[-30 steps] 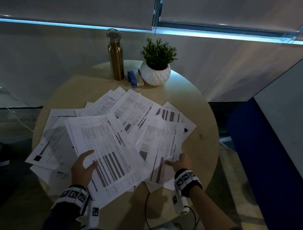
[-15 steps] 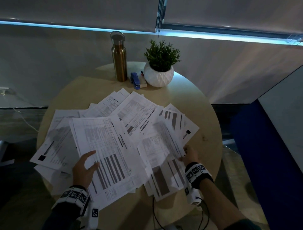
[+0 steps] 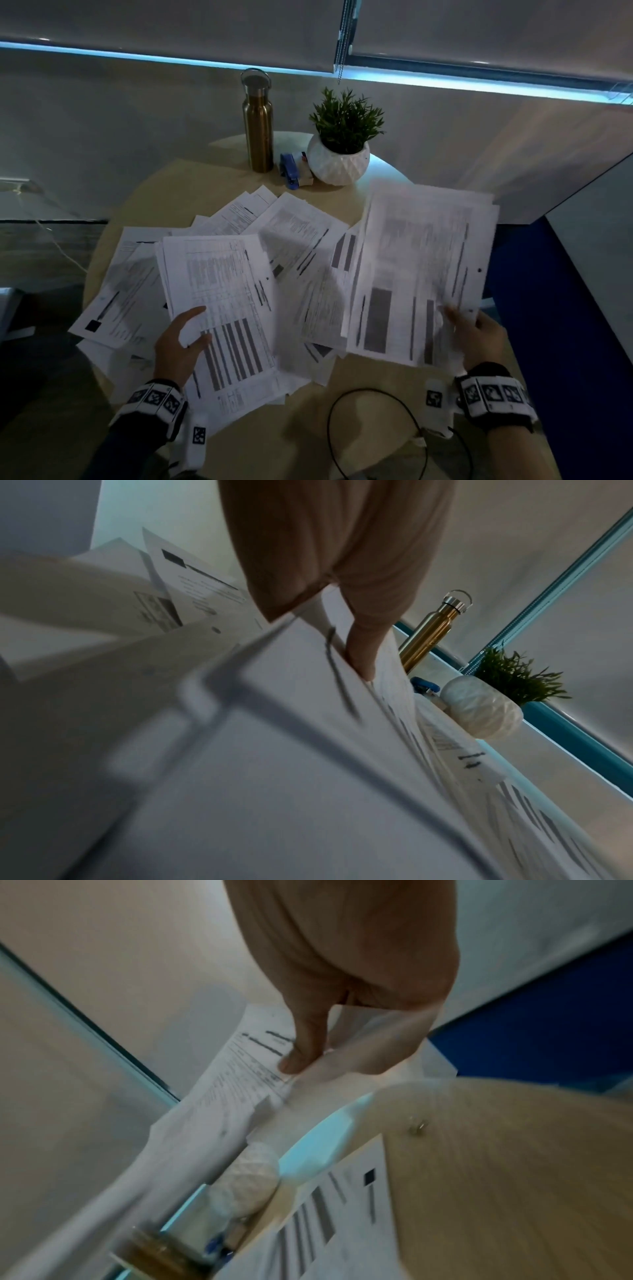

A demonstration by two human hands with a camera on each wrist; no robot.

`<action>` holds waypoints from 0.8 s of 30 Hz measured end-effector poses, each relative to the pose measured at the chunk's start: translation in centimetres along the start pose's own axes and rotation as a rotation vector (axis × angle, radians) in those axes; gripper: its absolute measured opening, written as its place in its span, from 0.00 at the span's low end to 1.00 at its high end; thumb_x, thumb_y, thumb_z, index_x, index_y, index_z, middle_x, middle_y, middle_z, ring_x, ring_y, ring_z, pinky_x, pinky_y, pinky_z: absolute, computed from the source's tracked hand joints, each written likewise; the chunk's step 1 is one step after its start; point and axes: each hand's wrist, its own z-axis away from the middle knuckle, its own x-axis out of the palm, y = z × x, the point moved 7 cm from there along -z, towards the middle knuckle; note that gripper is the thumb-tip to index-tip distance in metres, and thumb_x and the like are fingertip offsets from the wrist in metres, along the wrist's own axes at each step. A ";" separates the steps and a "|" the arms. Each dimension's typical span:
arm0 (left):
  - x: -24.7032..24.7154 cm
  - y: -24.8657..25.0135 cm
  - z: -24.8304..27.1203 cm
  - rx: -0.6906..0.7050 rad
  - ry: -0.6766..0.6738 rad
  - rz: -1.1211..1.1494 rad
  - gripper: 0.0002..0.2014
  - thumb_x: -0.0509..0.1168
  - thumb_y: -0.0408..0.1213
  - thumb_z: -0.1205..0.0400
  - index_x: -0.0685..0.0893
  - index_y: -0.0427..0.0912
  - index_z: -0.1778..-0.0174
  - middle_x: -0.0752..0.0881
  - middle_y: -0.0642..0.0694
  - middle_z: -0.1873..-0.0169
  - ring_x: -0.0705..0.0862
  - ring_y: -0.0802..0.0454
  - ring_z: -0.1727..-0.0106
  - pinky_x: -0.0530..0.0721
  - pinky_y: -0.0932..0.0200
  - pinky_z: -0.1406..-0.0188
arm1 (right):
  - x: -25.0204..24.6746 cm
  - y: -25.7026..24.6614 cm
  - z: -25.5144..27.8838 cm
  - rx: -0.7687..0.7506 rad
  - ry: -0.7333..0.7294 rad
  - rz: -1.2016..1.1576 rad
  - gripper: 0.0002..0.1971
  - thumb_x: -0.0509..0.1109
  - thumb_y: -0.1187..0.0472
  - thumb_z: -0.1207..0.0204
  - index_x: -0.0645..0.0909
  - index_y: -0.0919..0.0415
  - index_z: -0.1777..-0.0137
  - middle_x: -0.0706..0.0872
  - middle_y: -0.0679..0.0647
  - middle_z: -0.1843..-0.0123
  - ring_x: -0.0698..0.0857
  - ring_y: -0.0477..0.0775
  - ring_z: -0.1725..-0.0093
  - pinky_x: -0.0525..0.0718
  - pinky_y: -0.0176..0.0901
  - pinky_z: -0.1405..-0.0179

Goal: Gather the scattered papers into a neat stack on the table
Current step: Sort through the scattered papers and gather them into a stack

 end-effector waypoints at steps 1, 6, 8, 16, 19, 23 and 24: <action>0.1 0.2 0.0 -0.013 -0.012 0.008 0.24 0.70 0.25 0.25 0.78 0.42 0.32 0.80 0.41 0.33 0.77 0.49 0.35 0.71 0.61 0.31 | 0.8 -0.5 0.5 0.005 -0.045 -0.046 0.11 0.74 0.57 0.27 0.85 0.65 0.51 0.87 0.56 0.60 0.86 0.54 0.57 0.78 0.40 0.67; 2.2 3.9 0.2 0.009 -0.122 0.098 0.25 0.67 0.25 0.23 0.74 0.45 0.30 0.77 0.45 0.34 0.77 0.50 0.36 0.76 0.63 0.37 | 9.1 -0.6 2.5 0.053 -0.303 -0.046 0.11 0.79 0.55 0.32 0.88 0.61 0.54 0.90 0.52 0.61 0.88 0.54 0.60 0.85 0.41 0.64; 3.1 5.2 0.3 -0.027 -0.155 0.236 0.24 0.68 0.29 0.23 0.75 0.50 0.32 0.77 0.48 0.36 0.76 0.52 0.38 0.79 0.61 0.39 | 12.7 -0.4 3.8 0.030 -0.401 -0.018 0.08 0.79 0.56 0.33 0.88 0.57 0.57 0.91 0.47 0.63 0.89 0.51 0.60 0.88 0.38 0.66; 4.8 7.7 -0.1 -0.092 -0.121 0.375 0.19 0.61 0.58 0.21 0.81 0.52 0.41 0.90 0.55 0.49 0.86 0.58 0.45 0.83 0.52 0.41 | 18.2 -1.2 6.3 -0.102 -0.478 0.008 0.18 0.82 0.62 0.37 0.78 0.67 0.53 0.90 0.62 0.52 0.90 0.62 0.54 0.90 0.62 0.57; 4.8 6.4 0.2 -0.109 -0.048 0.350 0.29 0.74 0.38 0.27 0.73 0.47 0.30 0.83 0.47 0.37 0.82 0.51 0.38 0.80 0.50 0.36 | 19.1 -2.0 7.0 -0.129 -0.499 -0.020 0.29 0.85 0.60 0.43 0.72 0.62 0.47 0.89 0.56 0.49 0.89 0.55 0.53 0.91 0.50 0.60; 4.3 7.0 1.3 -0.074 0.083 0.333 0.39 0.69 0.22 0.26 0.57 0.45 0.23 0.68 0.50 0.29 0.70 0.59 0.34 0.70 0.54 0.32 | 19.3 -1.0 5.7 -0.142 -0.360 0.078 0.25 0.80 0.50 0.35 0.72 0.57 0.45 0.85 0.55 0.49 0.85 0.57 0.52 0.87 0.46 0.59; 4.0 7.0 1.5 -0.050 0.100 0.325 0.41 0.68 0.19 0.26 0.55 0.44 0.22 0.65 0.53 0.29 0.67 0.65 0.35 0.67 0.57 0.31 | 18.6 0.0 4.5 -0.114 -0.219 0.179 0.26 0.78 0.47 0.33 0.73 0.58 0.42 0.82 0.57 0.46 0.83 0.60 0.48 0.84 0.46 0.53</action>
